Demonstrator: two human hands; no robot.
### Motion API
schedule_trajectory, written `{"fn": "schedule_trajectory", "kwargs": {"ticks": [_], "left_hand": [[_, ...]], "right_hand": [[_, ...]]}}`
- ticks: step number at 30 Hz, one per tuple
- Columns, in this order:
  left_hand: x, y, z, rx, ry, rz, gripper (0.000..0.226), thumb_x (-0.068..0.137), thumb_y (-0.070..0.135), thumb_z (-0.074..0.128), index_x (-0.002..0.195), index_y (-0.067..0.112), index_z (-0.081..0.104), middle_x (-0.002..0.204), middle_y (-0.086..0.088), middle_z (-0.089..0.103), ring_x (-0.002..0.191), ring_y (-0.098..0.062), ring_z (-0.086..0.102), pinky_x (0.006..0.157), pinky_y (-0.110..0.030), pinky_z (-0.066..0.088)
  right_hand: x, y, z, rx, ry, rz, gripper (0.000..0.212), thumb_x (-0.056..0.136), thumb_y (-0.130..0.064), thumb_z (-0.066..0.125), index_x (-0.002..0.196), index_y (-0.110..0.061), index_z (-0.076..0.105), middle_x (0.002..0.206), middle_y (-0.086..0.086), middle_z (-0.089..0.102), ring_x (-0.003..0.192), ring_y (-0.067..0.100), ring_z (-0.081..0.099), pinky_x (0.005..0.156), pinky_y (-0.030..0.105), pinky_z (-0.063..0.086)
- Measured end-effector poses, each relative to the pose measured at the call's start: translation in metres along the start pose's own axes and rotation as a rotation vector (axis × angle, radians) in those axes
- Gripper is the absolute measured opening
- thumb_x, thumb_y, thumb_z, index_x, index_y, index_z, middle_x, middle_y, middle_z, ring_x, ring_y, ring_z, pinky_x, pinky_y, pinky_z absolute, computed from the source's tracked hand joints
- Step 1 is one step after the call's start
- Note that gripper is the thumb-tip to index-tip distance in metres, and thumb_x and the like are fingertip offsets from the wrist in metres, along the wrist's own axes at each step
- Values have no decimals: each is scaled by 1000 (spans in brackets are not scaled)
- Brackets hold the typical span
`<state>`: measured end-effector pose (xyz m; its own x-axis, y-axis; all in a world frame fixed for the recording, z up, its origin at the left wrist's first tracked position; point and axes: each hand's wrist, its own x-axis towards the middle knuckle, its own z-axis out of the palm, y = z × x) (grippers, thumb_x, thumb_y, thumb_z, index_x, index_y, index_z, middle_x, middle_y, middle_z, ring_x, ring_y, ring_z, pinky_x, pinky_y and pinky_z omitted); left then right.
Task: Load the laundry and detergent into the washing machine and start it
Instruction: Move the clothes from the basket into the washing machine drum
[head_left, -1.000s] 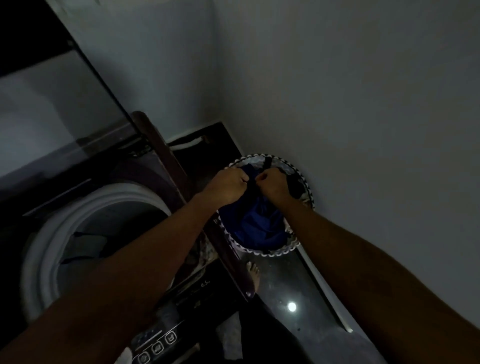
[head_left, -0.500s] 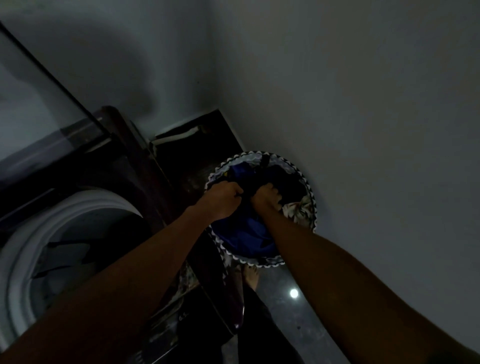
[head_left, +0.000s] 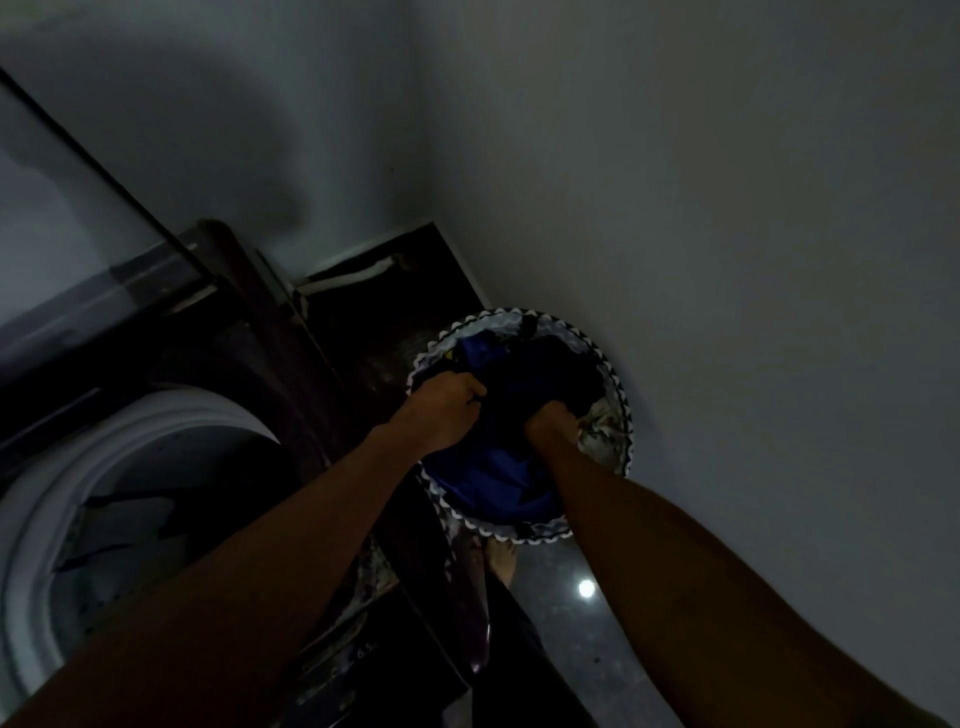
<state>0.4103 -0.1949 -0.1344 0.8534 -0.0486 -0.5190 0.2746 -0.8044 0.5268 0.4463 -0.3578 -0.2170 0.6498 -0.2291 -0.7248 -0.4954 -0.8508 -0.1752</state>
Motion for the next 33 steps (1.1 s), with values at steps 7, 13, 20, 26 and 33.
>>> {"fn": "schedule_trajectory", "kwargs": {"ticks": [7, 13, 20, 26, 33], "left_hand": [[-8, 3, 6, -51, -30, -64, 32, 96, 9, 51, 127, 8, 57, 125, -13, 59, 111, -24, 57, 87, -23, 42], [-7, 11, -4, -278, 3, 55, 91, 76, 7, 73, 152, 12, 24, 154, -9, 34, 140, -23, 35, 116, -39, 30], [-41, 43, -35, -553, 231, 57, 34, 80, 16, 78, 111, 6, 67, 107, -11, 70, 99, -21, 64, 84, -34, 52], [-66, 52, -72, -851, 304, 15, 39, 85, 34, 72, 113, 8, 66, 108, -8, 71, 99, -21, 68, 84, -36, 57], [-103, 37, -89, -1014, 364, 26, 40, 88, 33, 68, 123, 14, 61, 113, 4, 68, 105, -13, 65, 85, -24, 56]], "right_hand": [[-32, -4, -10, -159, 364, -184, 34, 90, -25, 47, 113, -9, 66, 133, 13, 49, 126, 33, 37, 103, 47, 29], [-76, -57, -47, -38, 417, -524, 29, 88, -10, 51, 60, -7, 53, 86, 16, 69, 71, 23, 57, 53, 30, 32], [-102, -86, -100, 887, -73, -427, 38, 89, -7, 50, 53, -18, 47, 58, 0, 48, 57, 12, 44, 59, 30, 40], [-101, -46, -131, 390, -257, -579, 32, 93, 10, 40, 103, -6, 66, 96, 3, 72, 95, 28, 61, 74, 15, 45], [-121, -39, -133, -149, -200, -607, 24, 92, -25, 50, 103, -13, 68, 106, 7, 67, 89, 22, 60, 81, 32, 51]]}}
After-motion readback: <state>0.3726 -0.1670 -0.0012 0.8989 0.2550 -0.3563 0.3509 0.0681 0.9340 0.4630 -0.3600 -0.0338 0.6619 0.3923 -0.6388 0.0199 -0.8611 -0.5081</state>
